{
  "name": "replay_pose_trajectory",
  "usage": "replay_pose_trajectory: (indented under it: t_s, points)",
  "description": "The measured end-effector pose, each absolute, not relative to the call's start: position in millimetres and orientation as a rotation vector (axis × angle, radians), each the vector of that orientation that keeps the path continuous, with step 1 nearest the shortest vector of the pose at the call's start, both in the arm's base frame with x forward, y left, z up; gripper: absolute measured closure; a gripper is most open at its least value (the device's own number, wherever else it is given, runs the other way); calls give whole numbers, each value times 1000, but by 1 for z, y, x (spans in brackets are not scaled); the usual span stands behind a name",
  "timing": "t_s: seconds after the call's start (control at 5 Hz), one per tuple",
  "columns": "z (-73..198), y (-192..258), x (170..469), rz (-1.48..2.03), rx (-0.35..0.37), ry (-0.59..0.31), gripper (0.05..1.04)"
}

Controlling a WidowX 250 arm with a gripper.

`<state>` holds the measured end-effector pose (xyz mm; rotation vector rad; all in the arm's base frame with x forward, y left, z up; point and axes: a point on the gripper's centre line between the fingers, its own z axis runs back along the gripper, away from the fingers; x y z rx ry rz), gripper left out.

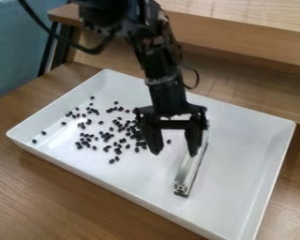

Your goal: Sweep into pile

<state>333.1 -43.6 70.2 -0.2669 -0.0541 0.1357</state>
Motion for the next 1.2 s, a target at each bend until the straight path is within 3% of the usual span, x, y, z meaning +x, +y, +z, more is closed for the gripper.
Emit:
replay_pose_trajectory:
  t_s: [0.4, 0.8, 1.2]
  points:
    - [41, -67, 342, 112, -171, -15, 134]
    - [29, -69, 349, 101, -149, -66, 671]
    - [28, -41, 333, -58, -38, -34, 679]
